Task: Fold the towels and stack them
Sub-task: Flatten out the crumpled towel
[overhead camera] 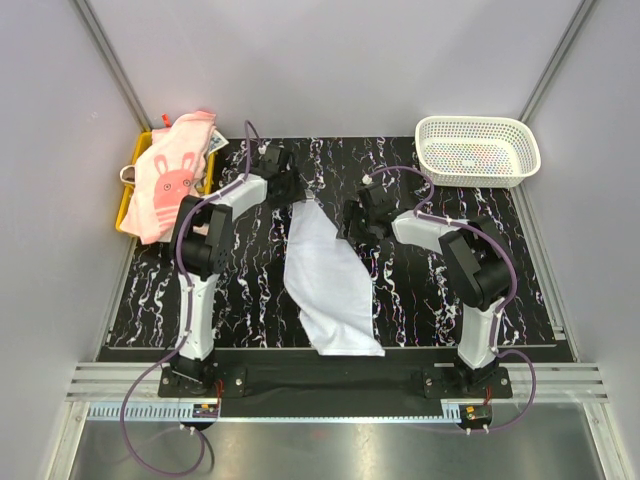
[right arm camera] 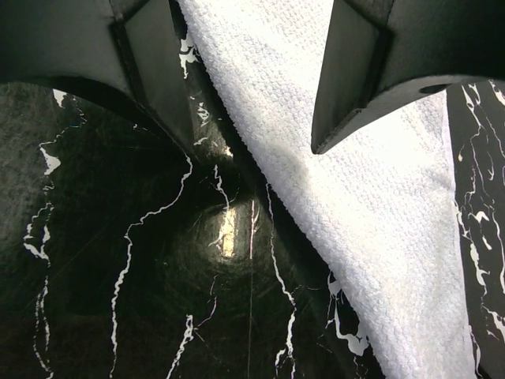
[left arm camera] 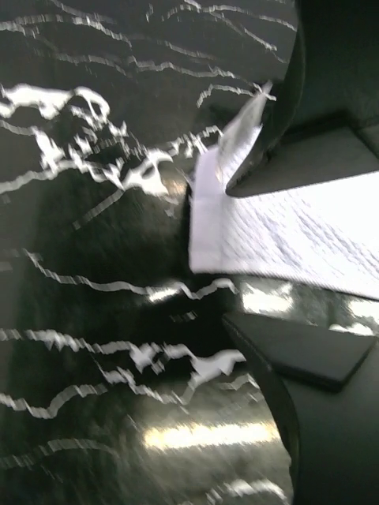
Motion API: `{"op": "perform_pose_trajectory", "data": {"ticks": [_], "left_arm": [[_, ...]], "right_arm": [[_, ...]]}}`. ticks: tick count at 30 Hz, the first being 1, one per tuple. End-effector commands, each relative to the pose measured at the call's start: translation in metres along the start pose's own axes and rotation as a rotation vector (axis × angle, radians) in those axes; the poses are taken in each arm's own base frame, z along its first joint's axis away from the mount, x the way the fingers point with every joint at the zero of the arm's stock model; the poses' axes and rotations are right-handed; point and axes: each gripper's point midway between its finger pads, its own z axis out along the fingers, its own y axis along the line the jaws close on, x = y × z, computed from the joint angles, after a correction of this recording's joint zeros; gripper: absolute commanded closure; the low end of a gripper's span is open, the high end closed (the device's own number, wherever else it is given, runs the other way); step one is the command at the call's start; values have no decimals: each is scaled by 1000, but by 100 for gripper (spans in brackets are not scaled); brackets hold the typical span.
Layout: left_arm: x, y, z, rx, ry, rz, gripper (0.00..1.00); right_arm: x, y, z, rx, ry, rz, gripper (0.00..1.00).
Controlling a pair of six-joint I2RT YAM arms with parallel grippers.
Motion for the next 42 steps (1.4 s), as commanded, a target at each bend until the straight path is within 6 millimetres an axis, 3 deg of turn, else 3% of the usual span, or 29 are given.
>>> {"op": "perform_pose_trajectory", "data": {"ticks": [1, 6, 10, 11, 15, 19, 24, 25, 27, 30, 32, 33, 34, 36, 37, 39, 40, 41, 42], "left_arm": [[-10, -18, 6, 74, -4, 11, 37], [-4, -11, 16, 35, 13, -9, 44], [-2, -8, 17, 25, 11, -26, 56], [-1, -9, 15, 30, 11, -25, 66], [-4, -13, 4, 52, -1, -32, 87], [-15, -19, -21, 74, -43, -26, 100], [-37, -32, -69, 104, -115, -40, 100], [-39, -37, -78, 119, -121, -37, 100], [-46, -46, -105, 142, -153, -37, 100], [-36, -49, -138, 129, -158, -29, 100], [-24, -55, -156, 128, -175, -5, 100], [-1, -46, -155, 104, -142, 17, 100], [4, -53, -179, 118, -183, 33, 100], [33, -51, -186, 133, -172, 37, 100], [71, -43, -193, 141, -134, 61, 100], [101, -47, -201, 194, -138, 59, 100], [151, -39, -200, 205, -76, 109, 100], [170, -40, -201, 220, -55, 119, 100], [204, -46, -203, 237, -14, 142, 100]], "right_arm": [[3, -10, 3, 58, 4, -22, 32], [-2, -12, -2, 76, -16, -32, 32], [-3, -9, -5, 60, -23, -32, 34], [-4, -8, -5, 54, -25, -31, 34], [-7, -5, -7, 42, -32, -37, 36], [-8, 2, -9, 10, -34, -36, 41], [-20, 7, -18, 5, -71, -43, 63], [-22, 9, -20, 1, -76, -48, 73], [-29, 15, -28, -13, -99, -59, 77], [-35, 20, -42, -34, -124, -63, 80], [-36, 21, -48, -38, -133, -62, 80], [-37, 16, -54, -16, -152, -58, 80], [-37, 15, -56, -16, -157, -56, 79], [-36, 12, -63, -6, -163, -49, 77], [-35, 12, -66, -5, -165, -48, 77], [-32, 10, -75, -7, -169, -39, 76], [-32, 9, -78, -5, -174, -37, 75], [-29, 8, -83, -7, -177, -38, 74], [-29, 8, -86, -8, -179, -41, 74]]}}
